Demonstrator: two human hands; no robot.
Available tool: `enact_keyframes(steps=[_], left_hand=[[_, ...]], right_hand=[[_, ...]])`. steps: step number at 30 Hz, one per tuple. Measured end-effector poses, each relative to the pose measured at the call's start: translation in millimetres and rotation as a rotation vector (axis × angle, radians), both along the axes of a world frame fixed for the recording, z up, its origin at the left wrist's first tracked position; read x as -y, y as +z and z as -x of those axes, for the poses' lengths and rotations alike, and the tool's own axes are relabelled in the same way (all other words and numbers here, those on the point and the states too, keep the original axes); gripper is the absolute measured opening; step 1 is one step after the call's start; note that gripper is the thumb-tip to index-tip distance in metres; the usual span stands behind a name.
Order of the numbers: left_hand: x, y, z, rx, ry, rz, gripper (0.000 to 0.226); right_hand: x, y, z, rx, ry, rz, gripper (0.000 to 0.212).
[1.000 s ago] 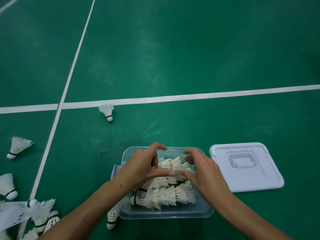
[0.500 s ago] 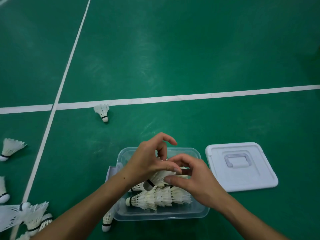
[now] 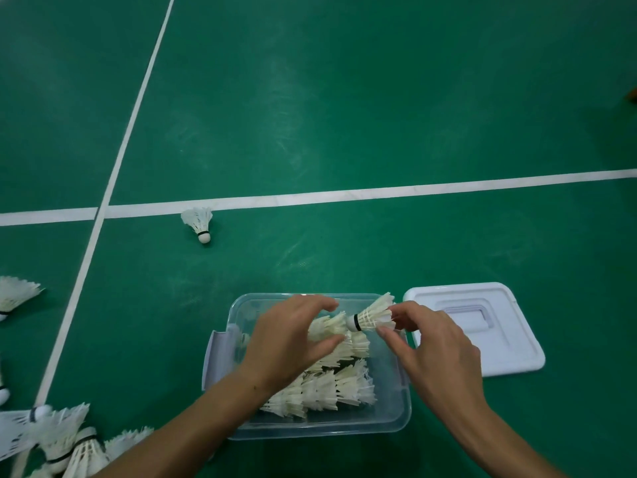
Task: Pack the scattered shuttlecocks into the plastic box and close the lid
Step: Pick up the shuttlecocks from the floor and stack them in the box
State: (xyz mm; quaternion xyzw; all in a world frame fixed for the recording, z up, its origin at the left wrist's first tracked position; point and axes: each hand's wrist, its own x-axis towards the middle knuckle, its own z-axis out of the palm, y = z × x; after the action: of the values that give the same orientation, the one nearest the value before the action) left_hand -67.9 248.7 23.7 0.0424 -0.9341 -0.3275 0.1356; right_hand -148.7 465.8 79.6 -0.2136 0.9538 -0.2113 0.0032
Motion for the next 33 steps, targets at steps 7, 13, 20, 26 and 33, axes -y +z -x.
enact_keyframes(steps=[7,13,20,26,33], left_hand=[[-17.8,-28.2,9.7,0.116,0.006,0.412,0.068],[-11.2,-30.5,3.9,0.074,0.058,0.341,0.052],[-5.1,-26.9,-1.9,0.091,0.059,0.263,0.050],[-15.6,-29.4,4.1,0.159,0.081,0.377,0.046],[-21.9,-35.2,7.9,0.162,0.067,0.362,0.050]], right_hand=[[9.4,-1.3,-4.5,-0.021,-0.007,-0.115,0.023],[12.1,2.4,-5.6,0.007,0.011,-0.152,0.021],[37.8,-20.1,-3.6,0.126,0.135,-0.164,0.020],[47.7,-44.0,7.6,0.168,0.148,-0.228,0.013],[26.1,-24.5,14.7,0.291,0.067,-0.038,0.044]])
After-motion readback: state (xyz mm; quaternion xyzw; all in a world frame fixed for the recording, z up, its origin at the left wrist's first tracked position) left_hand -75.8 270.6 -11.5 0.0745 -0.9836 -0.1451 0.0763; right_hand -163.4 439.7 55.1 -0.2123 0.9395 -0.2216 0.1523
